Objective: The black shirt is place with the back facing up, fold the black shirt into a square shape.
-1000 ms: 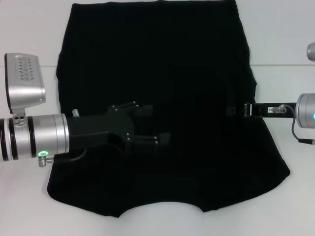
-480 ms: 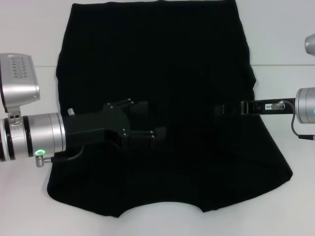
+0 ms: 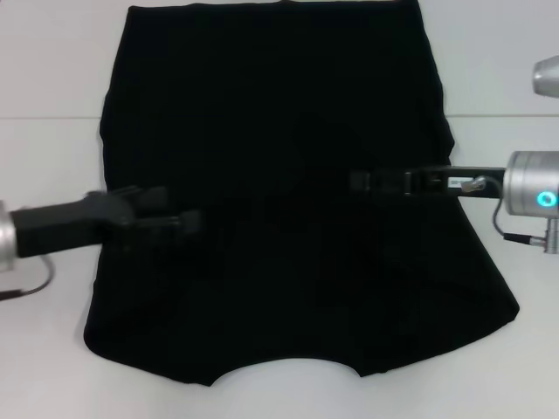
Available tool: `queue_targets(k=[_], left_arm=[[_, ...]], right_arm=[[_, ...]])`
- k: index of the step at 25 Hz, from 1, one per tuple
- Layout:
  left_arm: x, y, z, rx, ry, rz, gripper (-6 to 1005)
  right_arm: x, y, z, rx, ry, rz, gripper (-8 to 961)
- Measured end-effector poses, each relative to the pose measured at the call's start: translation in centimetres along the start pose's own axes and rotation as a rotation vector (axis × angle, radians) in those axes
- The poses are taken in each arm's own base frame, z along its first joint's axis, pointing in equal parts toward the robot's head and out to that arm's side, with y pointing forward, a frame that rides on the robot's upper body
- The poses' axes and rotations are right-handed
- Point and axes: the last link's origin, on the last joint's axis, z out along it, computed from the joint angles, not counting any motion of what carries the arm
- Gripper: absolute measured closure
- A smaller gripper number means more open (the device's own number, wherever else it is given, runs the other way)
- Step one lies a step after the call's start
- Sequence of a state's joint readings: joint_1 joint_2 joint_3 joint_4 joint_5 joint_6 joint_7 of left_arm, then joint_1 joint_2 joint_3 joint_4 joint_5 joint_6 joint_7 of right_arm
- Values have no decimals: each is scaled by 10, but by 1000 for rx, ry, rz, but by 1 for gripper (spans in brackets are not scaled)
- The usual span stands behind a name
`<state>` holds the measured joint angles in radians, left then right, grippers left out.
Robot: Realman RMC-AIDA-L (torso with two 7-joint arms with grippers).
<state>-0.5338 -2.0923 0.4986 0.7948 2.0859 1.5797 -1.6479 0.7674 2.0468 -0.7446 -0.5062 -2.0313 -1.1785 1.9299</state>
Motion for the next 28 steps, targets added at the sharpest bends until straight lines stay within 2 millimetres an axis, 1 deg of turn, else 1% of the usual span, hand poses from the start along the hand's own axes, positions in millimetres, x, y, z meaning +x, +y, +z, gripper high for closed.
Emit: queue_targets(k=[2,6,10,12,17,24,28], left_arm=[[-6,-4,-15,33,-41,-38,51],[-20,-8,-41,80,-116,-77,50],[-32,-10,-58,129,-167,-75,50],[-38,-11,-63,152,-205,-52,50],[-46,-13,-60,158,-257,38,50],[-59,-18,-38,182,-342,123,51],[-61,-20,-36,199,-352,134,50]], right_arm=[[0,3,5,3,-13,-19,287],[-7,4,12,28,-31,-41,295],[-12,7,15,24,-34,-58,297],[-13,8,16,22,-37,-61,298],[-17,9,17,19,-43,-62,298],[-18,10,17,17,-48,-56,299],[-18,10,17,10,-62,-45,300]])
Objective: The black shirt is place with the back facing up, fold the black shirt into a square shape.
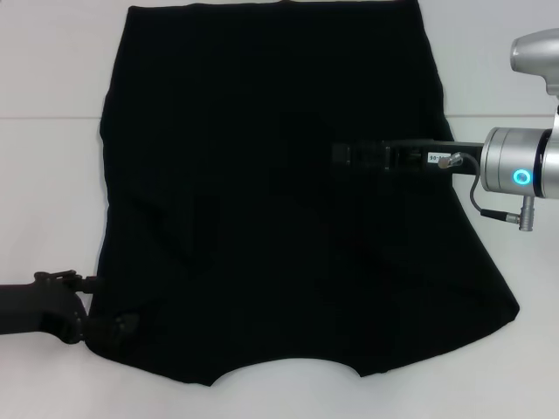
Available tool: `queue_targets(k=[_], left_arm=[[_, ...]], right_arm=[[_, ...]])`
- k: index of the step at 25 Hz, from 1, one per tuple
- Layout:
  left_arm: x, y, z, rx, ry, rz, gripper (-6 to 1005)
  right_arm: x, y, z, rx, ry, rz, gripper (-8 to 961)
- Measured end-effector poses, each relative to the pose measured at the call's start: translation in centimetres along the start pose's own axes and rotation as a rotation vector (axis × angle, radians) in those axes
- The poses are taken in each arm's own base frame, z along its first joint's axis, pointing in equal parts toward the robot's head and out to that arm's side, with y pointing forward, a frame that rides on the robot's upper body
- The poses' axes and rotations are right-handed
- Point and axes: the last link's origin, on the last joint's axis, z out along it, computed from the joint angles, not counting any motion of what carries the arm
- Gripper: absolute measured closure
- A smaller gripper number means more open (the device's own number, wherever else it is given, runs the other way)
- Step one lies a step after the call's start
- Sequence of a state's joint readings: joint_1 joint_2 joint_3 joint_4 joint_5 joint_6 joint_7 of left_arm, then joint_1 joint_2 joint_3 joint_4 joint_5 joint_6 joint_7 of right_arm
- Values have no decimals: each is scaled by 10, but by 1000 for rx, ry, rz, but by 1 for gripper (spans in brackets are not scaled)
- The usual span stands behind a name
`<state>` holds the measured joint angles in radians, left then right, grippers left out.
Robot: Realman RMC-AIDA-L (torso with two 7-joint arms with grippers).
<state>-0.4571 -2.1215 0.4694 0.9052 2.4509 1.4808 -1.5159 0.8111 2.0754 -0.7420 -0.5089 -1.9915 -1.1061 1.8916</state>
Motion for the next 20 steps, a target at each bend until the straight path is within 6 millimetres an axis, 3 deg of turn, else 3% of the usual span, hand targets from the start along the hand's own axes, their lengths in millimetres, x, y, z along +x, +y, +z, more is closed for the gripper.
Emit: queue_targets(k=[4,15,20], left_arm=[[-5,-3,-2,29,-6,-7,71],[-10,-4,-2,43,-17,-6,242],[-11,-5,-3,50,-9,-12,459]], right_arm=[[1,-1,-1,0,-6,5,300],[2,-1,-2,1,-10,11,309],[3,-2,-2,2,-8,10,314]])
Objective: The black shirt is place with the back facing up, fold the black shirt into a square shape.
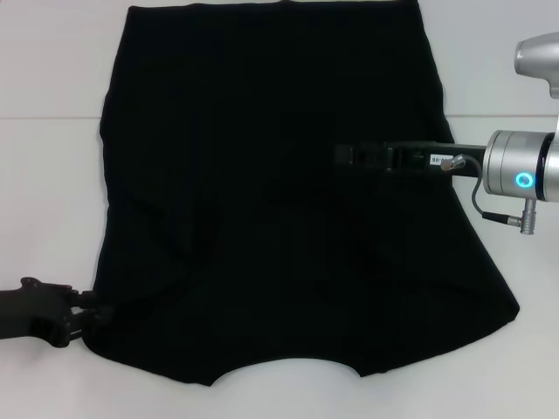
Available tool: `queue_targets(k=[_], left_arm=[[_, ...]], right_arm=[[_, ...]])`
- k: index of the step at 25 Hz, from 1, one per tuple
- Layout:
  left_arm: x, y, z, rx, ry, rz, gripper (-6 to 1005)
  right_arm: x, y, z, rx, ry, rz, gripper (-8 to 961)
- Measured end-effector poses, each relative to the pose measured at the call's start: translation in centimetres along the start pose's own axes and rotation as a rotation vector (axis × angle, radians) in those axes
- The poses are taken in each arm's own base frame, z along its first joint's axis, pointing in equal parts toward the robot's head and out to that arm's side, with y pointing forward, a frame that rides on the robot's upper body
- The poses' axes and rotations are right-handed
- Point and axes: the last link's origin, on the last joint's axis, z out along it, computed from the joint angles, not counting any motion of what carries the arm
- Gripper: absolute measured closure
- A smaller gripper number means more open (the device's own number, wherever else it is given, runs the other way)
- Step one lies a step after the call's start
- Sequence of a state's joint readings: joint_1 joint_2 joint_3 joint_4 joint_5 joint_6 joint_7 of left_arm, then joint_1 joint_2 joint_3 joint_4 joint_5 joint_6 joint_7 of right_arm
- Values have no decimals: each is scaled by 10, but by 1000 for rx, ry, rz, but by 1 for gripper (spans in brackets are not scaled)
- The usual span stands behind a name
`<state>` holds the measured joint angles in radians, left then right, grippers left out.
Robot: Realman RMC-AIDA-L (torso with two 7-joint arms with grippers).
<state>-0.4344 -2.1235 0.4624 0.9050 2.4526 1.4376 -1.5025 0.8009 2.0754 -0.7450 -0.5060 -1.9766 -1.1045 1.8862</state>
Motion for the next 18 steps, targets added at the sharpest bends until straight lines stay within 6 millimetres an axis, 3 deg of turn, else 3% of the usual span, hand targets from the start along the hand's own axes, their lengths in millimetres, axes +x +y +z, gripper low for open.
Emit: queue_targets(k=[11,13,18], left_arm=[[0,3,0,-18,7,5,933],[-1,4,-1,-27,11,0,964],[-4,2,-6,-18,24,-23,980]], right_arm=[[7,-5,-2,27,-3,7,334],[11,-8,-6,33,0,16,405],[25,-23,-27,57,27,55,405]])
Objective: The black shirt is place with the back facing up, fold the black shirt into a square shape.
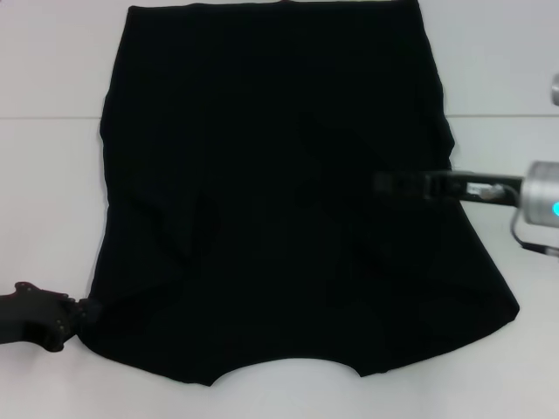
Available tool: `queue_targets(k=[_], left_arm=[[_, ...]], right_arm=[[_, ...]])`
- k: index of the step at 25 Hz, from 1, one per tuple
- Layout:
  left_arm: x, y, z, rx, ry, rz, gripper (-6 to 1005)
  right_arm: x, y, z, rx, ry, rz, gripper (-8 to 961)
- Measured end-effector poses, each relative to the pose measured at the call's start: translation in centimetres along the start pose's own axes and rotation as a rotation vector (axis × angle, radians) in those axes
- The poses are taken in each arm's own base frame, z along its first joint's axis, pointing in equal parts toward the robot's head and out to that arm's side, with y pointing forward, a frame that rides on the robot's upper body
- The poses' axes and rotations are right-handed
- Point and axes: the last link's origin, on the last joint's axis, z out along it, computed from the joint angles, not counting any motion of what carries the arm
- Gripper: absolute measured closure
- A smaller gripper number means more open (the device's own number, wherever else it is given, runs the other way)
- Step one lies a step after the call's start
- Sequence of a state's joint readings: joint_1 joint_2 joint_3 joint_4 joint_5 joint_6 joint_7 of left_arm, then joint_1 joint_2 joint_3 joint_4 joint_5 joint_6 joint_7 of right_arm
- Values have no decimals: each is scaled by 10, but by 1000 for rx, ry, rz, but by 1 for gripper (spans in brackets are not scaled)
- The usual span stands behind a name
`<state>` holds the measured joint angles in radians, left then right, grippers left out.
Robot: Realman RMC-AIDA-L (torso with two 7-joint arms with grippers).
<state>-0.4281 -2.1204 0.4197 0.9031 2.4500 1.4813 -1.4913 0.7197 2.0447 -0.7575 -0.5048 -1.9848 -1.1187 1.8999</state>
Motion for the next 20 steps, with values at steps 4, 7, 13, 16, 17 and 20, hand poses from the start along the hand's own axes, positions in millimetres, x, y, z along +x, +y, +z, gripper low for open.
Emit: queue_targets(k=[4,7,13,16,17,20], left_arm=[[-4,-1,-6,8,16,-25,979],[-6,0,-8,0,23,-37,979],[-12,2,-12,1,34,-62,980],[-15,2,-14,3,41,-71,980],[-15,2,-14,4,41,-71,980],[-16,3,-14,3,42,-70,979]], right_arm=[[16,-20,-26,33,12,61,406],[30,-35,-47,69,18,115,406],[51,-49,-76,103,32,149,397],[55,-55,-86,116,36,181,370],[55,-56,-88,121,36,192,361],[57,-61,-96,142,48,236,228]])
